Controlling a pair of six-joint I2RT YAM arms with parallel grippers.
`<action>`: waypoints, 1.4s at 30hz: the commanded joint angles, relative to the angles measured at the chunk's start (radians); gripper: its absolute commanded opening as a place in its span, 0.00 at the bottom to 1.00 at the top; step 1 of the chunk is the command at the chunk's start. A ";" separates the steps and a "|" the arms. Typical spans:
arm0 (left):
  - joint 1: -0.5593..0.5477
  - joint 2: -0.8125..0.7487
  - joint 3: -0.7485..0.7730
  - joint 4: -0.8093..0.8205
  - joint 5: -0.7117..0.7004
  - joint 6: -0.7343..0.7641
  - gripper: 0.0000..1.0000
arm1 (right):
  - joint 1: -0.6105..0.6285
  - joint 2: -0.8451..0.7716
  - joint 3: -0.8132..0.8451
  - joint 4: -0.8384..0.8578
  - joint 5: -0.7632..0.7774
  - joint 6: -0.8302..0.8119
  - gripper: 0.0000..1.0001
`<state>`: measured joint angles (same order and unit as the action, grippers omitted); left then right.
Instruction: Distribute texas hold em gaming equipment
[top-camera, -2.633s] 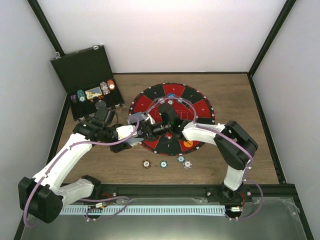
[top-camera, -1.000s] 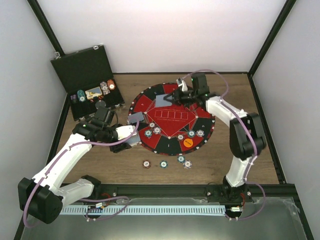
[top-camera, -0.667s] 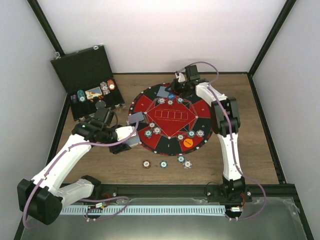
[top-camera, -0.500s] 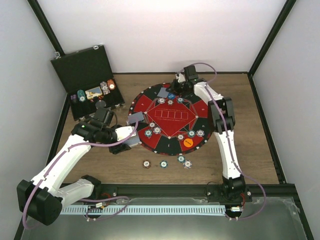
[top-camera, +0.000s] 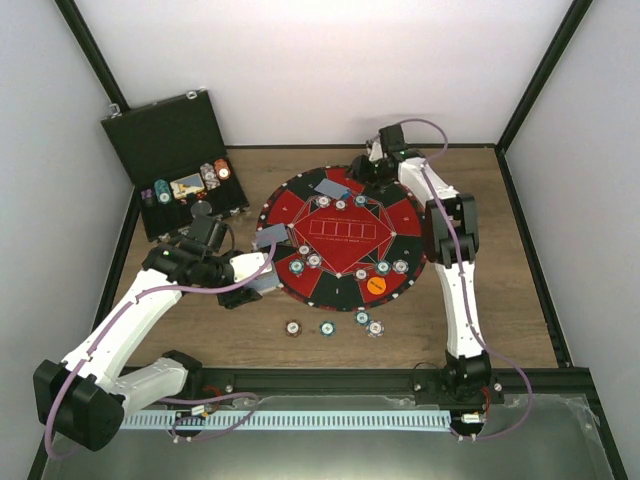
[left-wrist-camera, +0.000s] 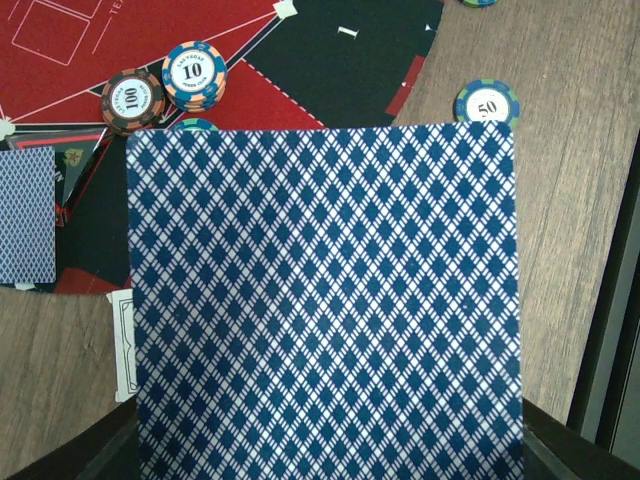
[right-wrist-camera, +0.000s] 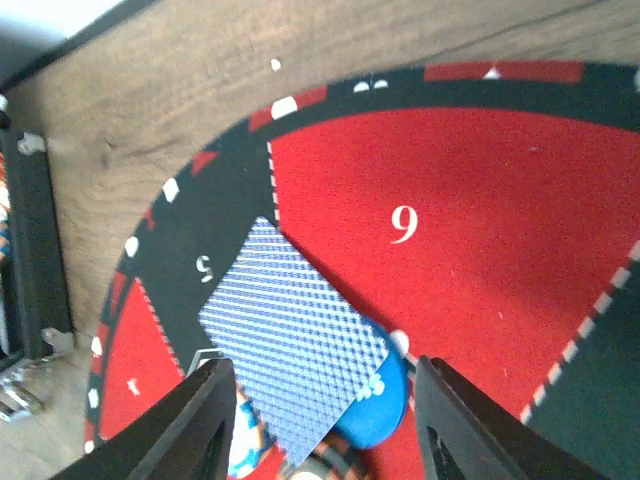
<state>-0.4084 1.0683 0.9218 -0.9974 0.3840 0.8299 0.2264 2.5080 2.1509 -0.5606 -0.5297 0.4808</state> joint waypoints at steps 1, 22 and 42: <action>0.003 -0.016 0.018 0.008 0.028 -0.012 0.16 | -0.014 -0.197 -0.032 -0.032 0.091 -0.059 0.53; 0.002 -0.024 0.003 0.037 0.038 -0.005 0.16 | 0.435 -0.955 -1.165 0.719 -0.240 0.403 0.90; 0.002 -0.025 0.003 0.039 0.039 0.003 0.16 | 0.616 -0.847 -1.144 0.848 -0.293 0.486 0.75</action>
<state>-0.4084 1.0626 0.9215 -0.9737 0.3985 0.8192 0.8185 1.6253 0.9512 0.2714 -0.7910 0.9764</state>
